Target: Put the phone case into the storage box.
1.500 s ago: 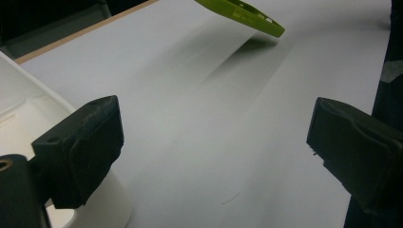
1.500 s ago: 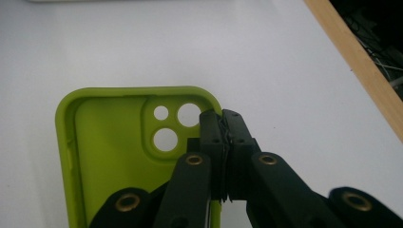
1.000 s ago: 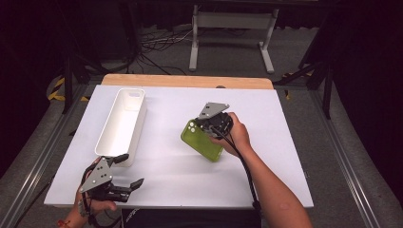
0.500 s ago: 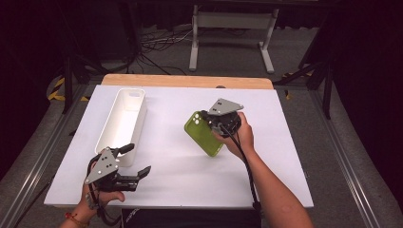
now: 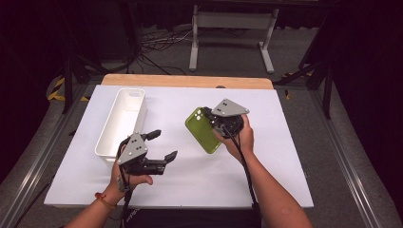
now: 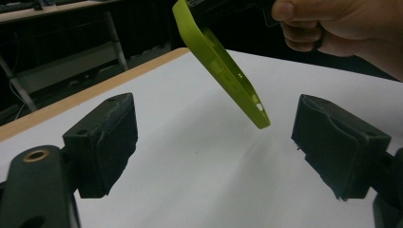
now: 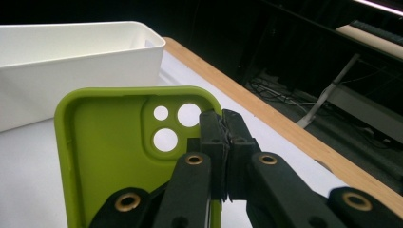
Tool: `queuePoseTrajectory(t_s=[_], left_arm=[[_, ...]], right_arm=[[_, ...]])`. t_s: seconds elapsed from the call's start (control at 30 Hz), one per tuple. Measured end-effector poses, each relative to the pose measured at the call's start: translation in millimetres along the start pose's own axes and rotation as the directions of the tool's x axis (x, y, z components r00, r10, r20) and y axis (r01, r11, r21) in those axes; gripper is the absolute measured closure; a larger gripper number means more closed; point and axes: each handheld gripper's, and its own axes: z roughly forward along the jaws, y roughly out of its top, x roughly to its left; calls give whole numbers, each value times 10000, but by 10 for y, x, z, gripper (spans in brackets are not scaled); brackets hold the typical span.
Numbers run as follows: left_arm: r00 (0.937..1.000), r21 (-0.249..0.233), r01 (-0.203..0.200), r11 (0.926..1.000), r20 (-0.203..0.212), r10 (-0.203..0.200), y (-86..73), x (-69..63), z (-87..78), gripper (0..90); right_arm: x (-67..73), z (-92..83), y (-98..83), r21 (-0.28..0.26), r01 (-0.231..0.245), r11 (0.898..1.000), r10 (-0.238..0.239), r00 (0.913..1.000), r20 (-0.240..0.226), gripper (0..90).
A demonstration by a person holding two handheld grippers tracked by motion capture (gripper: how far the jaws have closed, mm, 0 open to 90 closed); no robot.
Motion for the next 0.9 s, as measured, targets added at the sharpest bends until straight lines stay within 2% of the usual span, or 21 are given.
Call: queuePoseTrajectory(t_s=[0.1,0.17,0.2,0.23,0.27,0.3,0.37,0.4,0.47,0.6,0.63,0.8,0.87,0.9], left_arm=[[9995,-69,311,9995,45,-311,60,3,99,193],[9992,-4,393,9992,-99,-393,93,-2,164,226],[9986,-118,460,9989,-263,-463,100,-5,202,240],[9972,-126,719,9973,-210,-722,109,3,249,248],[9972,-126,719,9973,-210,-722,109,3,249,282],[9948,-175,976,9951,-279,-980,113,6,301,282],[9922,-87,1214,9926,-272,-1216,119,4,371,318],[9903,-101,1382,9904,-115,-1383,122,-5,412,345],[9908,-203,1341,9908,-159,-1344,139,-12,457,373],[9864,-283,1584,9870,-398,-1595,178,-14,512,418],[9837,-410,1745,9838,-366,-1760,187,-16,533,428],[9828,-320,1770,9837,-473,-1784,197,-22,553,467],[9812,-406,1787,9831,-660,-1811,200,-4,571,478],[9800,-423,1881,9812,-571,-1904,202,3,580,496]], right_arm=[[15,0,-5,-175,-92,9998,95,9998,182,892],[26,5,-18,-322,-239,9992,248,9993,295,892],[37,6,-24,-397,-337,9986,351,9988,352,892],[46,3,-30,-474,-359,9982,380,9983,442,892],[46,3,-30,-474,-359,9982,380,9983,442,892],[56,0,-40,-591,-420,9974,454,9974,568,892],[60,-8,-55,-750,-602,9954,660,9947,783,892],[63,-10,-61,-833,-658,9944,730,9936,867,892],[77,-20,-66,-946,-631,9935,732,9915,1076,892],[112,-43,-66,-1085,-444,9931,584,9898,1302,892],[121,-46,-67,-1089,-440,9931,586,9892,1346,891],[135,-55,-84,-1202,-462,9917,640,9868,1489,892],[142,-63,-99,-1307,-463,9903,672,9847,1605,892],[146,-67,-105,-1354,-485,9896,710,9835,1665,891]])
